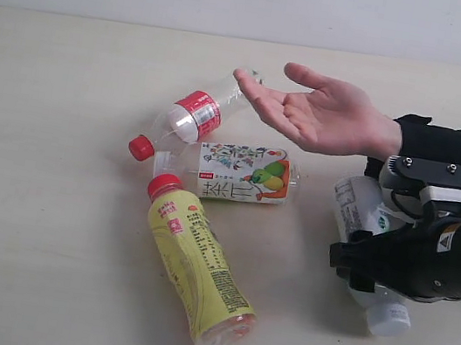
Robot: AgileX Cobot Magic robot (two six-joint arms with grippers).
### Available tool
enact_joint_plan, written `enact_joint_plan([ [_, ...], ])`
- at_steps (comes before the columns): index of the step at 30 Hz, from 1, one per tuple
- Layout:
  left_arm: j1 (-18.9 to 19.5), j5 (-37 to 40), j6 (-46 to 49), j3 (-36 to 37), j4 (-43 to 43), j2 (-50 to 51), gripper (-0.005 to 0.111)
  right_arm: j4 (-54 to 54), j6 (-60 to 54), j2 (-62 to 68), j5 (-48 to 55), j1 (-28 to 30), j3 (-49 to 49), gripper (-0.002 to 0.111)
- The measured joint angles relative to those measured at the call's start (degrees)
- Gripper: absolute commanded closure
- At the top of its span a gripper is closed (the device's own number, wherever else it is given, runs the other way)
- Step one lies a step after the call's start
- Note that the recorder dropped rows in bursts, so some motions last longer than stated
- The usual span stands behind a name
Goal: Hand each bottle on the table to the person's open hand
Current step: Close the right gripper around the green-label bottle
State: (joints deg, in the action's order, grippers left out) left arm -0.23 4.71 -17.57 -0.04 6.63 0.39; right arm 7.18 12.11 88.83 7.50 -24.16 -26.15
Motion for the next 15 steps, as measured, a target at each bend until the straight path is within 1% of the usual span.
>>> enact_joint_plan([
  [1, 0.00, 0.00, 0.00, 0.00, 0.00, 0.00, 0.107, 0.00, 0.00, 0.00, -0.10, 0.00, 0.00, 0.045],
  [3, 0.00, 0.00, 0.00, 0.00, 0.00, 0.00, 0.107, 0.00, 0.00, 0.00, -0.10, 0.00, 0.00, 0.059],
  [8, 0.00, 0.00, 0.00, 0.00, 0.00, 0.00, 0.107, 0.00, 0.00, 0.00, 0.00, 0.00, 0.00, 0.107],
  [11, 0.00, 0.00, 0.00, 0.00, 0.00, 0.00, 0.107, 0.00, 0.00, -0.43, 0.75, 0.00, 0.00, 0.108],
  [15, 0.00, 0.00, 0.00, 0.00, 0.00, 0.00, 0.107, 0.00, 0.00, -4.44, 4.69, 0.00, 0.00, 0.108],
])
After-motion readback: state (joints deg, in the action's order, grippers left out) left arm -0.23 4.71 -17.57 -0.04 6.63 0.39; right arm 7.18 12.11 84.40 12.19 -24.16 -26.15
